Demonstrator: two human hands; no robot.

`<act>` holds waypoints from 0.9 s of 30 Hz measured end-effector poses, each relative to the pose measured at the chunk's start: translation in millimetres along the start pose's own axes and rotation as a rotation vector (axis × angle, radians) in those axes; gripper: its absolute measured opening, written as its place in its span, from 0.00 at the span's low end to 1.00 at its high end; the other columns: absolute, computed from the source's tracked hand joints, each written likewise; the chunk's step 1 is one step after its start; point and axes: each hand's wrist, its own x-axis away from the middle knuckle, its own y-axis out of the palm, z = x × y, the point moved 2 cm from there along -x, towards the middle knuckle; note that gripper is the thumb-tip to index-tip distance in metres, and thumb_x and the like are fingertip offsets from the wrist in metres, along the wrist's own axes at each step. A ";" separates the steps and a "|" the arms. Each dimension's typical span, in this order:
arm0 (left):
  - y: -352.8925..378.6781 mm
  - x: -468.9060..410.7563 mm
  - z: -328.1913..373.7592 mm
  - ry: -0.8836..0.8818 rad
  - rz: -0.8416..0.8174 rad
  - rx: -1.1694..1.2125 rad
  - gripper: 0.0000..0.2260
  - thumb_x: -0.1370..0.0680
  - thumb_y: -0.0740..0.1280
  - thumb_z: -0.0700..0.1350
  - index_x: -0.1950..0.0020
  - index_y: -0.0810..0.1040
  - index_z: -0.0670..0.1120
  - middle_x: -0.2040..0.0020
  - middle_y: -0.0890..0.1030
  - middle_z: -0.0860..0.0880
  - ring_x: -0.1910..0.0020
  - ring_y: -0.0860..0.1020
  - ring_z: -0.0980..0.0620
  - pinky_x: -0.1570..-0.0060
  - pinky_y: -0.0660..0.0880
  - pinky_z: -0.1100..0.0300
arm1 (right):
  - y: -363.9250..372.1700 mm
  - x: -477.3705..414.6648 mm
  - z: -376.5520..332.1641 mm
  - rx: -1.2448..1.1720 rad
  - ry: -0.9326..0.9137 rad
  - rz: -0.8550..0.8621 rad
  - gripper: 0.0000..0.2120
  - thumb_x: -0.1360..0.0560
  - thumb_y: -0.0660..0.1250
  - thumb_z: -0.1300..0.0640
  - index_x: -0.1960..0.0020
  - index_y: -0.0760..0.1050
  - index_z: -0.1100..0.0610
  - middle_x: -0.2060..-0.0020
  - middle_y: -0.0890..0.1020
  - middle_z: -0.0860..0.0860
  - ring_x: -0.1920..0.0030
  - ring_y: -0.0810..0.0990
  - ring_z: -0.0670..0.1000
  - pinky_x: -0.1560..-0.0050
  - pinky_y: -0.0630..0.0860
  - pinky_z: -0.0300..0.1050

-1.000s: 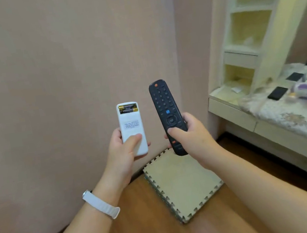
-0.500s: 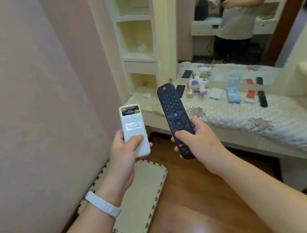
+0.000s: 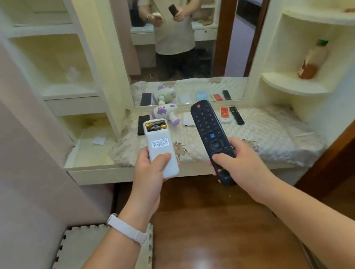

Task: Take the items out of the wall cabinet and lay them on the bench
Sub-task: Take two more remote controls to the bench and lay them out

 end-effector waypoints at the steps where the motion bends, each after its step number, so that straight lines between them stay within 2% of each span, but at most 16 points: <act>1: 6.9 -9.0 -4.8 -0.016 -0.026 -0.008 0.16 0.23 0.67 0.40 0.36 0.73 0.51 0.41 0.80 0.45 0.45 0.80 0.42 0.52 0.80 0.50 | -6.3 -4.5 3.0 0.010 -0.001 0.020 0.06 0.23 0.65 0.59 0.46 0.72 0.52 0.55 0.83 0.60 0.63 0.81 0.50 0.59 0.80 0.50; 7: 59.4 -53.7 -29.8 -0.104 -0.153 -0.058 0.17 0.23 0.67 0.42 0.35 0.72 0.51 0.40 0.79 0.47 0.42 0.79 0.42 0.45 0.78 0.46 | -55.4 -36.3 23.8 -0.008 0.045 0.163 0.06 0.23 0.66 0.59 0.47 0.74 0.51 0.55 0.84 0.58 0.58 0.82 0.55 0.54 0.80 0.55; 11: 99.1 -82.6 -46.3 -0.132 -0.182 -0.112 0.16 0.23 0.67 0.41 0.36 0.72 0.51 0.41 0.80 0.46 0.43 0.80 0.43 0.44 0.78 0.46 | -89.9 -65.5 43.3 -0.040 0.073 0.210 0.07 0.23 0.66 0.58 0.47 0.74 0.50 0.54 0.84 0.56 0.54 0.83 0.58 0.51 0.80 0.55; 14: 131.0 -107.4 -58.5 -0.136 -0.182 -0.156 0.13 0.23 0.67 0.40 0.40 0.74 0.52 0.43 0.81 0.46 0.46 0.81 0.43 0.47 0.79 0.47 | -118.1 -98.0 61.0 -0.043 0.101 0.210 0.07 0.23 0.66 0.57 0.46 0.74 0.49 0.54 0.84 0.54 0.53 0.83 0.58 0.51 0.80 0.57; 18: 176.8 -144.3 -75.3 -0.153 -0.126 -0.208 0.13 0.23 0.67 0.39 0.41 0.74 0.50 0.44 0.82 0.44 0.47 0.81 0.43 0.51 0.79 0.49 | -164.2 -147.5 81.7 -0.062 0.143 0.194 0.06 0.23 0.66 0.57 0.47 0.74 0.50 0.55 0.84 0.54 0.53 0.82 0.57 0.58 0.78 0.49; 20: 203.2 -162.4 -83.3 -0.183 -0.107 -0.235 0.12 0.23 0.67 0.39 0.41 0.74 0.50 0.44 0.81 0.45 0.47 0.81 0.45 0.54 0.79 0.51 | -190.6 -172.6 92.0 -0.066 0.170 0.170 0.06 0.23 0.66 0.58 0.47 0.74 0.51 0.55 0.84 0.53 0.52 0.82 0.57 0.58 0.77 0.47; 25: 266.3 -202.0 -104.9 -0.224 -0.074 -0.280 0.15 0.23 0.67 0.39 0.37 0.72 0.47 0.43 0.81 0.49 0.48 0.81 0.49 0.60 0.79 0.57 | -252.5 -232.3 120.4 -0.023 0.220 0.133 0.05 0.24 0.66 0.57 0.48 0.73 0.51 0.54 0.83 0.55 0.54 0.82 0.57 0.55 0.79 0.53; 27: 284.5 -214.2 -113.7 -0.235 -0.061 -0.290 0.15 0.23 0.68 0.39 0.37 0.73 0.47 0.44 0.81 0.49 0.49 0.81 0.50 0.61 0.79 0.58 | -270.6 -253.7 129.4 -0.022 0.236 0.129 0.06 0.25 0.66 0.57 0.48 0.73 0.52 0.55 0.83 0.55 0.55 0.82 0.55 0.57 0.78 0.50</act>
